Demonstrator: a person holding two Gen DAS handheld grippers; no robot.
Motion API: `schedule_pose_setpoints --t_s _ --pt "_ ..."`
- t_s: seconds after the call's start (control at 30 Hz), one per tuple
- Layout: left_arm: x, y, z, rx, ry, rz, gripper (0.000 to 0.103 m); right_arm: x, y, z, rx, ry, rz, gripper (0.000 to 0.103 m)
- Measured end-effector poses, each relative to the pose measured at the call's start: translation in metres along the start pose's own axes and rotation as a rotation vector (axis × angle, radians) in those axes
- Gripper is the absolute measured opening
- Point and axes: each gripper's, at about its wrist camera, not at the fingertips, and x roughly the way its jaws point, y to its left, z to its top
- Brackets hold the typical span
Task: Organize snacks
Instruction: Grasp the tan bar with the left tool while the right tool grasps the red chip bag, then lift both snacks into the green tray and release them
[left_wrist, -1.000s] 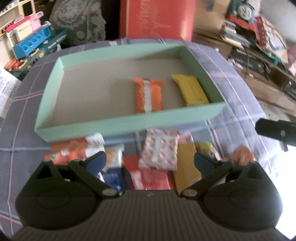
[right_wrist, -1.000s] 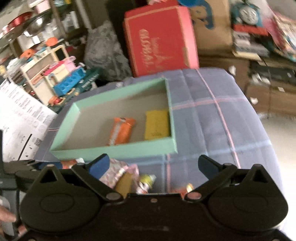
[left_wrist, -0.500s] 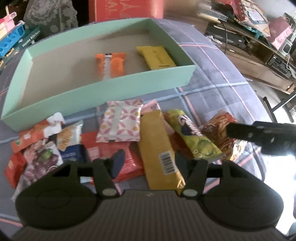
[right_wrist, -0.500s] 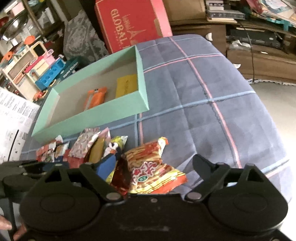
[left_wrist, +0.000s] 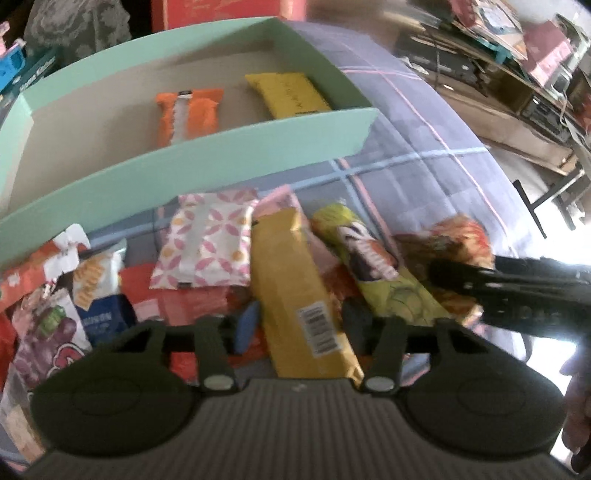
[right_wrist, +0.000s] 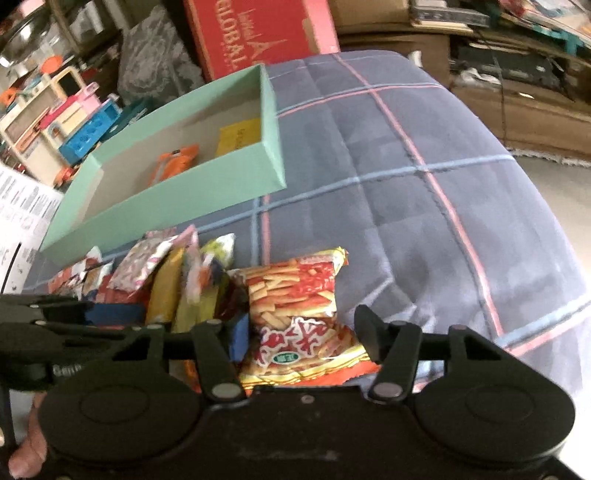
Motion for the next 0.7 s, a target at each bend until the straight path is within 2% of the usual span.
schedule_pose_setpoints --t_s 0.2,0.3,0.37,0.43,0.47,0.5,0.6,0.67,0.7 --pt "0.004 0.021 0.007 -0.089 0.012 -0.048 0.046 0.0 -0.016 -0.002 0.056 -0.02 -0.005 0.058" --pt "0.008 0.01 0.008 -0.034 0.023 -0.023 0.049 0.002 -0.013 -0.003 0.053 -0.031 -0.015 0.058" --pt "0.01 -0.001 0.008 0.014 0.019 -0.008 0.056 0.003 -0.009 -0.005 0.044 -0.042 -0.027 0.058" --pt "0.012 -0.008 0.006 0.046 0.012 0.007 0.056 0.003 -0.009 -0.006 0.028 -0.049 -0.037 0.058" --pt "0.012 -0.01 0.005 0.056 0.005 0.016 0.05 0.003 -0.008 -0.007 0.02 -0.052 -0.041 0.058" --pt "0.011 -0.012 0.005 0.062 -0.006 0.031 0.04 0.003 -0.007 -0.007 0.014 -0.055 -0.044 0.058" --pt "0.008 -0.007 0.006 0.035 -0.012 0.022 0.034 0.003 -0.005 -0.008 0.002 -0.061 -0.049 0.056" --pt "0.002 -0.005 0.006 0.031 -0.023 0.023 0.032 0.002 -0.006 -0.007 0.018 -0.064 -0.036 0.048" --pt "-0.001 -0.004 0.006 0.031 -0.027 0.016 0.027 0.001 -0.007 -0.006 0.03 -0.062 -0.029 0.047"
